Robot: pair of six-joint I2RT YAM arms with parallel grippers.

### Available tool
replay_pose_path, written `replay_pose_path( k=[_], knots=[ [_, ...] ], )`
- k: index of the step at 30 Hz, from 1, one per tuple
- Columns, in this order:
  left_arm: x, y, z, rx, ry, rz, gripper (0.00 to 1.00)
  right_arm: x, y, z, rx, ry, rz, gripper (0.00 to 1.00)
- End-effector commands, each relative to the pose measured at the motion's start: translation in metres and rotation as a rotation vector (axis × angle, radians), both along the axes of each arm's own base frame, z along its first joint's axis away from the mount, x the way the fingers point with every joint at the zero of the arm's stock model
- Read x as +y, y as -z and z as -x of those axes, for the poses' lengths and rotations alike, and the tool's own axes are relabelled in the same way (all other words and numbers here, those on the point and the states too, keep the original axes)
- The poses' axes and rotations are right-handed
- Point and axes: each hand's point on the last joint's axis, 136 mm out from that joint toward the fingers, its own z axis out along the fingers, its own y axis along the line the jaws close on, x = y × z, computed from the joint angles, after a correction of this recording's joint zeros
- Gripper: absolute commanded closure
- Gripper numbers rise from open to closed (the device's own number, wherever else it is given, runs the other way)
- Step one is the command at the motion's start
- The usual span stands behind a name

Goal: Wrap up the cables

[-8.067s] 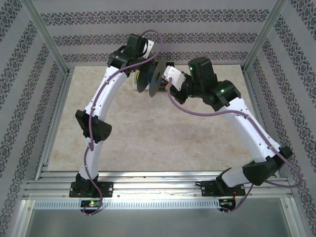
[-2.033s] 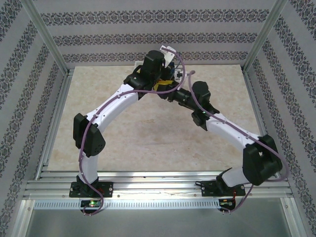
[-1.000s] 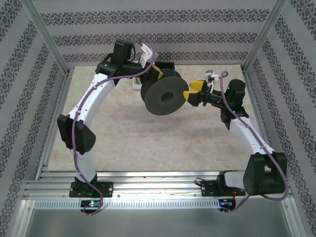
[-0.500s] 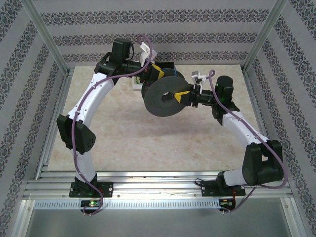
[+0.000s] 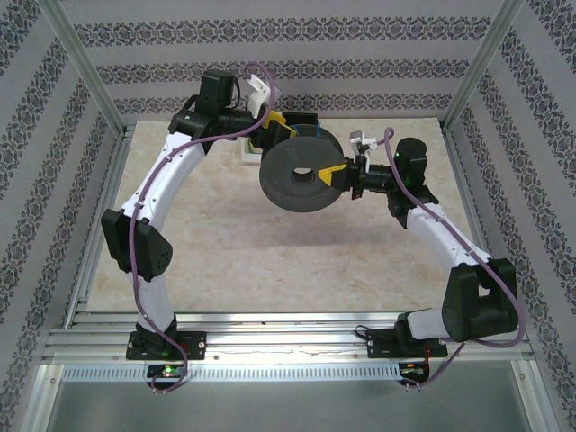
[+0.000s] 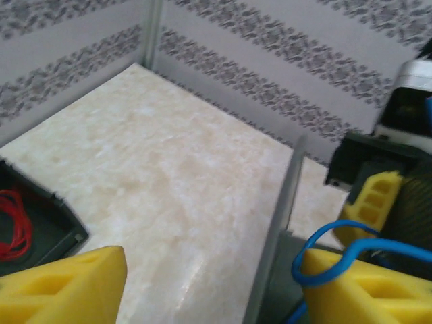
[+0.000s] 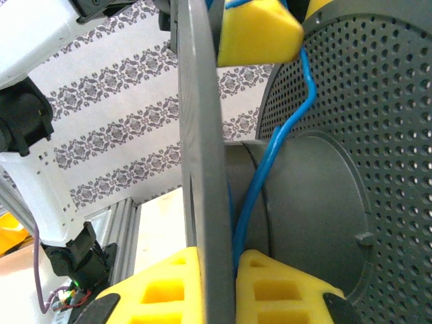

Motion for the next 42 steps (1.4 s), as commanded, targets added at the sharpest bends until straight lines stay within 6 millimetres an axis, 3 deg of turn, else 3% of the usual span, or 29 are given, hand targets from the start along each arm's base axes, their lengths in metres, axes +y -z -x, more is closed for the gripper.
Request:
replay_pose_path(
  k=[1, 6, 11, 16, 20, 25, 28, 32, 34, 36, 39, 42],
  knots=[
    [0.034, -0.024, -0.011, -0.066, -0.145, -0.009, 0.2, -0.003, -0.02, 0.013, -0.081, -0.013, -0.013, 1.0],
    [0.066, -0.036, -0.016, -0.093, -0.25, -0.003, 0.12, -0.004, -0.014, 0.017, -0.035, -0.015, -0.013, 1.0],
    [0.098, -0.04, -0.018, -0.129, -0.394, -0.037, 0.08, -0.005, 0.007, 0.004, 0.096, 0.038, 0.005, 1.0],
    [0.125, -0.017, -0.016, -0.125, -0.552, -0.077, 0.05, 0.0, 0.04, -0.007, 0.278, 0.059, 0.005, 1.0],
    [0.141, 0.013, -0.014, -0.124, -0.649, -0.091, 0.02, 0.011, 0.063, 0.001, 0.366, -0.009, 0.001, 1.0],
    [0.12, 0.033, -0.003, -0.09, -0.511, -0.071, 0.17, 0.025, 0.056, 0.04, 0.3, -0.214, 0.005, 1.0],
    [0.104, 0.026, 0.007, -0.131, -0.393, -0.044, 0.39, 0.025, 0.042, 0.061, 0.25, -0.347, -0.012, 1.0],
    [0.089, 0.01, 0.02, -0.18, -0.246, -0.012, 0.55, 0.021, 0.028, 0.079, 0.191, -0.464, -0.047, 1.0],
    [0.082, 0.001, 0.028, -0.182, -0.168, 0.026, 0.62, 0.019, 0.023, 0.078, 0.175, -0.489, -0.059, 1.0],
    [0.072, -0.007, 0.042, -0.165, -0.062, 0.062, 0.61, 0.018, 0.02, 0.071, 0.168, -0.491, -0.065, 1.0],
    [0.063, -0.009, 0.055, -0.124, 0.033, 0.096, 0.49, 0.018, 0.015, 0.063, 0.161, -0.501, -0.07, 1.0],
    [0.061, -0.006, 0.06, -0.108, 0.058, 0.108, 0.5, 0.019, 0.013, 0.057, 0.164, -0.502, -0.07, 1.0]
  ],
)
